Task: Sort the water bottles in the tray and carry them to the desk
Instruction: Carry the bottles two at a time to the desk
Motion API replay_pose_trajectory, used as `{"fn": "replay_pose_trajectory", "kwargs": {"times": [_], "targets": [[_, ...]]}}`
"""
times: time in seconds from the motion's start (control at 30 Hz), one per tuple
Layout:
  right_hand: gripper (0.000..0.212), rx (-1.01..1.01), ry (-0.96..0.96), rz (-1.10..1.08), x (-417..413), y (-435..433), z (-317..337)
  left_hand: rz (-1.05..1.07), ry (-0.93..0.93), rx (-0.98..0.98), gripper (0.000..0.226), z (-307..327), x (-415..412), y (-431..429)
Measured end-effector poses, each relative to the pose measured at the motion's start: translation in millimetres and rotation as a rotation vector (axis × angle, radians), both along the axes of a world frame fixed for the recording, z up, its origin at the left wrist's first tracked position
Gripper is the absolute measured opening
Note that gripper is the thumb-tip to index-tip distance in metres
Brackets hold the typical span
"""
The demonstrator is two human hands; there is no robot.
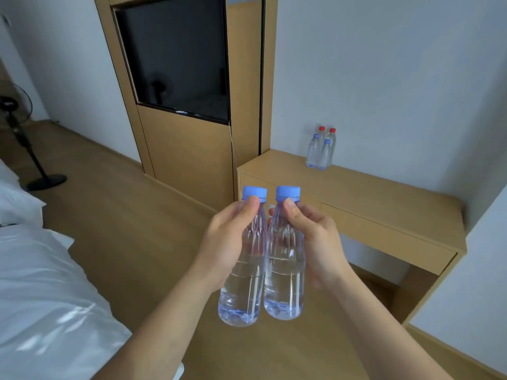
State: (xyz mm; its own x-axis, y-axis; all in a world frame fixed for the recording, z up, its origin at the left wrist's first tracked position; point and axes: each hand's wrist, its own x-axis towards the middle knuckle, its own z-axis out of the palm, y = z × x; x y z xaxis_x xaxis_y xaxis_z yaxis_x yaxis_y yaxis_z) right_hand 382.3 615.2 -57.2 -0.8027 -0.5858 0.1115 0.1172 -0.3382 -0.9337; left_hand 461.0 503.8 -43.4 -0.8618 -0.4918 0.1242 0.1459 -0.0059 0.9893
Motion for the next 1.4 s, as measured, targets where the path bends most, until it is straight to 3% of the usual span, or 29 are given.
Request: {"fn": "replay_pose_trajectory", "kwargs": {"times": [0.1,0.5,0.7,0.97,1.1,1.23,1.4], "targets": [[0.022,0.018,0.007,-0.001,-46,-34,-6,-0.030,-0.027,0.080,0.035,-7,-47,-36],[0.009,-0.008,0.020,-0.221,-218,-177,7,-0.168,0.052,0.035,0.045,0,-244,-194],[0.012,0.047,0.061,-0.281,-288,-212,-1,-0.180,0.044,-0.016,0.025,-5,-318,-230],[0.013,0.014,0.067,-0.255,-413,-256,-17,-0.195,-0.015,-0.120,0.024,-6,-432,-264],[0.023,0.024,0.087,-0.253,-488,-281,-20,-0.125,-0.065,-0.202,0.037,-4,-502,-286],[0.007,0.032,0.100,-0.261,-560,-285,-33,-0.095,-0.083,-0.248,0.036,-12,-579,-296],[0.028,0.183,0.076,-0.407,-632,-266,-63,-0.155,-0.149,-0.291,0.033,-46,-665,-288]]}}
